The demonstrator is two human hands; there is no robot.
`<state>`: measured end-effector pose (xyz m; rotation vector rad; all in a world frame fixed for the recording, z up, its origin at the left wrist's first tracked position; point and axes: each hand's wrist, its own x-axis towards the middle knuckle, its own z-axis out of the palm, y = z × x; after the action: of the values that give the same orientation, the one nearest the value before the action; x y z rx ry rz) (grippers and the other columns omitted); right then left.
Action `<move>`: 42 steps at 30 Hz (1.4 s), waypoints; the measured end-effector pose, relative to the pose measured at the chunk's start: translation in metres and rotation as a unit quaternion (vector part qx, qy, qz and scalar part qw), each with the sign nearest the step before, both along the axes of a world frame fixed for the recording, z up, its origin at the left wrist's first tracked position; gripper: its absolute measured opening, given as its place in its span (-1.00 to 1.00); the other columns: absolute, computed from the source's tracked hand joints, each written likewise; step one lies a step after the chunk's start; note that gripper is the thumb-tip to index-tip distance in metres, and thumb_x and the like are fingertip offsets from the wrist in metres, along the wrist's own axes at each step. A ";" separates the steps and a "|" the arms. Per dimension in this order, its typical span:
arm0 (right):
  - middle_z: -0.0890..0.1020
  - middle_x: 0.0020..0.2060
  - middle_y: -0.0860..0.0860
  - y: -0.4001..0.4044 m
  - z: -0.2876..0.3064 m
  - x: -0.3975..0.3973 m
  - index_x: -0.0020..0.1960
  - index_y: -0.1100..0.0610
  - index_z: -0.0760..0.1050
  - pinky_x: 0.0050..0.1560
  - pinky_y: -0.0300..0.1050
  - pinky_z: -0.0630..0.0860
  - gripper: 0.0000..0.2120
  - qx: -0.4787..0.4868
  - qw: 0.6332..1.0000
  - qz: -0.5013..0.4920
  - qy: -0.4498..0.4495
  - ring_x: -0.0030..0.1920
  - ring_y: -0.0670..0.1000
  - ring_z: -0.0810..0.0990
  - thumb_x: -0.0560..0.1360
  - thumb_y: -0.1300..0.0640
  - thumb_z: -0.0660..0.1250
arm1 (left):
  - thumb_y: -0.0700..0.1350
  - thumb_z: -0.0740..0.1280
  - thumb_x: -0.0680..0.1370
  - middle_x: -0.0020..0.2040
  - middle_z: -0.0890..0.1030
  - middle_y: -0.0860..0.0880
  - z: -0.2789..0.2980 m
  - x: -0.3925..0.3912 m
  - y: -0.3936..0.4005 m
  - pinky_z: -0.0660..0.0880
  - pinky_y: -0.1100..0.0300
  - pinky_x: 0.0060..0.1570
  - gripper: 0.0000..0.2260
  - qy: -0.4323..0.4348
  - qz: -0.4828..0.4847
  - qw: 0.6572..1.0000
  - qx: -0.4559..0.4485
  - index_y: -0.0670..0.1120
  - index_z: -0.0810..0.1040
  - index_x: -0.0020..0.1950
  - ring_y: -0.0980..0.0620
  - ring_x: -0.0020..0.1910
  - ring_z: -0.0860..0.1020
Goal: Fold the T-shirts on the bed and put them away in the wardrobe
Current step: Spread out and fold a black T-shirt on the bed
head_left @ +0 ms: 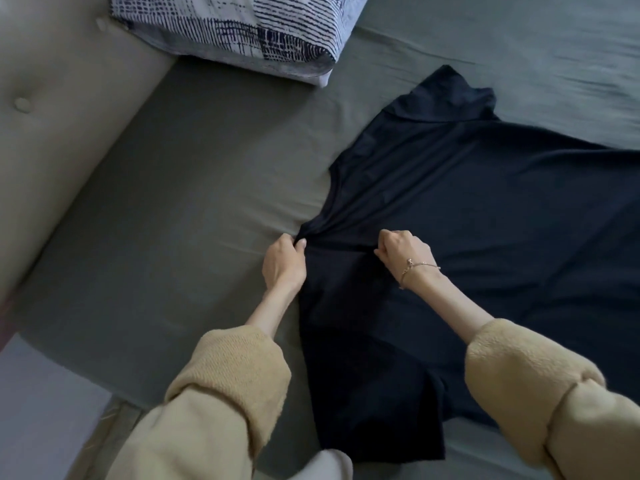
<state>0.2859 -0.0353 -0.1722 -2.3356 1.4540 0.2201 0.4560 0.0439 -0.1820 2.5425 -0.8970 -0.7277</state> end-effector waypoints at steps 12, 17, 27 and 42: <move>0.46 0.05 0.06 0.008 0.007 -0.098 0.07 0.16 0.44 0.03 -0.04 0.33 -0.82 -0.048 0.991 -0.118 -0.027 0.11 0.08 0.44 0.60 0.12 0.11 | -0.08 0.26 0.58 0.35 0.22 -0.16 0.009 -0.068 0.003 0.32 -0.03 0.17 -0.56 -0.179 -0.068 0.981 0.037 -0.11 0.19 0.40 -0.11 0.29 0.27; 0.38 0.14 0.09 0.020 0.011 -0.167 0.16 0.16 0.39 0.10 0.04 0.34 -0.81 -0.026 0.973 -0.225 -0.038 0.22 0.09 0.34 0.60 0.16 0.09 | -0.11 0.21 0.59 0.26 0.30 -0.09 0.014 -0.127 0.010 0.30 0.03 0.16 -0.74 -0.234 -0.196 0.952 -0.007 -0.07 0.33 0.28 -0.05 0.23 0.31; 0.27 0.27 0.13 0.052 0.013 -0.326 0.27 0.18 0.29 0.14 0.13 0.36 -0.64 0.024 0.921 -0.388 0.009 0.30 0.14 0.24 0.49 0.27 0.23 | -0.09 0.21 0.58 0.05 0.44 0.04 0.018 -0.282 0.018 0.40 0.15 0.09 -0.88 -0.059 -0.431 0.897 -0.073 -0.06 0.43 0.10 0.05 0.11 0.42; 0.30 0.34 0.19 0.071 0.017 -0.448 0.35 0.25 0.17 0.22 0.12 0.36 -0.33 0.053 0.845 -0.532 0.005 0.37 0.16 0.24 0.43 0.03 0.44 | 0.23 0.47 0.32 -0.15 0.39 0.09 0.017 -0.440 0.020 0.29 0.19 -0.14 -0.55 0.019 -0.610 0.792 0.014 -0.06 0.42 -0.05 0.09 -0.13 0.36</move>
<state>-0.1621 0.0358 -0.1552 -1.1387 2.3935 -0.0086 0.0164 0.0639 -0.1646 1.6433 -2.5256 -1.0549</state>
